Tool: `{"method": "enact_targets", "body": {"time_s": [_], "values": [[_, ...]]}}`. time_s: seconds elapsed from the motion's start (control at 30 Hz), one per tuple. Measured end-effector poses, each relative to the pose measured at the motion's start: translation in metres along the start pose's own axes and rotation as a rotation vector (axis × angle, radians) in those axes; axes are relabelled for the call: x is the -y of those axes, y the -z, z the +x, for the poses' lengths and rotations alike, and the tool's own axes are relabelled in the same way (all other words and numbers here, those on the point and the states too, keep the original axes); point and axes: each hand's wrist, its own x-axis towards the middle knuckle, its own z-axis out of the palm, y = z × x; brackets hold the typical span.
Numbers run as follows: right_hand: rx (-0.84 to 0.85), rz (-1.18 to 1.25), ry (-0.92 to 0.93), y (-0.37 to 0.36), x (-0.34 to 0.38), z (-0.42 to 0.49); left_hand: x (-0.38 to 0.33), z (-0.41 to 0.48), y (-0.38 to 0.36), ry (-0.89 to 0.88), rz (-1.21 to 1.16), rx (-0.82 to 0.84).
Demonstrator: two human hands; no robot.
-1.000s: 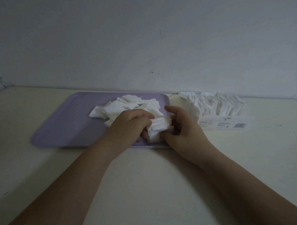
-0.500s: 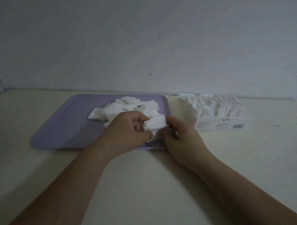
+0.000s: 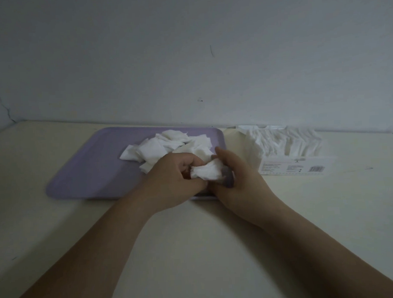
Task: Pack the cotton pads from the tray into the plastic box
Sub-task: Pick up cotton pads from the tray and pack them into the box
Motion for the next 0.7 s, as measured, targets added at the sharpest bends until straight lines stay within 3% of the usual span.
{"method": "enact_targets", "body": {"time_s": [0.1,0.2,0.27,0.33,0.5,0.7], "values": [[-0.06,-0.02,-0.011,0.001,-0.005,0.003,0.003,0.0,-0.002,-0.008,-0.01,-0.011],[-0.247,-0.029,-0.031,-0.002,-0.007,0.008,0.008,0.007,0.005,-0.032,0.168,-0.314],[-0.316,-0.004,-0.046,-0.005,-0.007,0.01,0.01,0.014,0.012,-0.122,0.378,-0.426],[-0.328,0.033,-0.062,-0.009,-0.009,0.012,0.013,0.022,0.013,-0.155,0.469,-0.401],[-0.342,0.062,-0.091,-0.008,-0.018,0.016,0.021,0.044,0.008,-0.03,0.625,-0.21],[-0.338,0.048,-0.104,-0.008,-0.021,0.018,0.033,0.05,0.007,0.014,0.446,-0.286]]}}
